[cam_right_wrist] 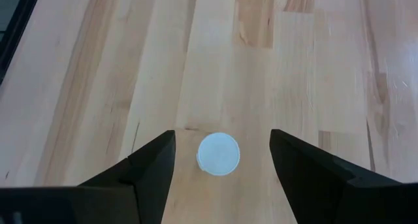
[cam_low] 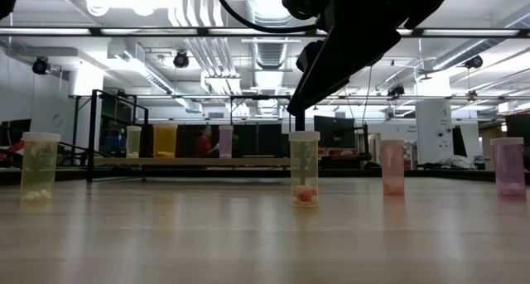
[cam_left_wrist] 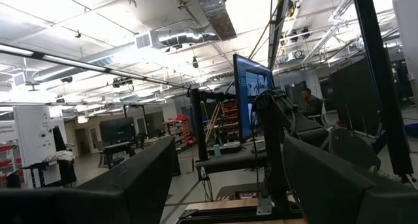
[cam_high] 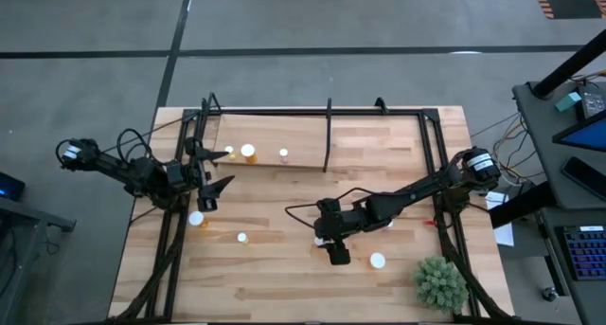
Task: Pick and place medicine bottles onto shelf by color
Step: Put the right yellow pill bottle on the shelf
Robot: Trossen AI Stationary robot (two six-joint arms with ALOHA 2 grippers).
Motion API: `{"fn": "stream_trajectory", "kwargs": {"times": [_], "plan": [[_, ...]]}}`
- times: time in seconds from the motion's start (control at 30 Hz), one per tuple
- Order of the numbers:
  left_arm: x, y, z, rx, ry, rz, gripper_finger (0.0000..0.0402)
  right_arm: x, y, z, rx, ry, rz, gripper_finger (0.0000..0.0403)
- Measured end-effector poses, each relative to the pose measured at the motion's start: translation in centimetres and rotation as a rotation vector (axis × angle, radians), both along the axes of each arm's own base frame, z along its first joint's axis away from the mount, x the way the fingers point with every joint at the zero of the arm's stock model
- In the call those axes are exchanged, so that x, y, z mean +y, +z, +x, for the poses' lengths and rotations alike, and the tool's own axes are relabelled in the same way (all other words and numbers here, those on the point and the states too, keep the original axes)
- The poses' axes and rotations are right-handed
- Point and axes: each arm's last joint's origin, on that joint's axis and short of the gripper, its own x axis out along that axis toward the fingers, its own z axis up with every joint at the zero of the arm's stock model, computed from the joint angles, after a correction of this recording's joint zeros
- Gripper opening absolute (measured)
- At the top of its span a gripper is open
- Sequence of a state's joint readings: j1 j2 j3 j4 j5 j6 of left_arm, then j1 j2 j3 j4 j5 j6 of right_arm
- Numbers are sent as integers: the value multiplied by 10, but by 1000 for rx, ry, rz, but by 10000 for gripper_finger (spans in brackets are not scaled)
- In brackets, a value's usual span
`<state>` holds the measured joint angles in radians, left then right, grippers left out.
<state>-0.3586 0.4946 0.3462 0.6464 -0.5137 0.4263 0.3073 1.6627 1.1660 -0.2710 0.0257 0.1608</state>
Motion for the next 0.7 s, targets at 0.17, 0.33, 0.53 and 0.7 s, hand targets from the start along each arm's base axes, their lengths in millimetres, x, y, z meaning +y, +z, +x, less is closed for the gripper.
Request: {"fn": "stream_trajectory", "kwargs": {"times": [0.17,0.33,0.53,0.7], "plan": [[0,0,0,0,0,0,267,0,0,0,0,6,6,238],[0,0,0,0,0,0,267,0,-5,-1,-11,4,11,237],[0,0,0,0,0,0,267,-1,-16,-4,-42,-2,27,237],[0,0,0,0,0,0,267,-3,-22,-6,-61,-5,57,237]]}}
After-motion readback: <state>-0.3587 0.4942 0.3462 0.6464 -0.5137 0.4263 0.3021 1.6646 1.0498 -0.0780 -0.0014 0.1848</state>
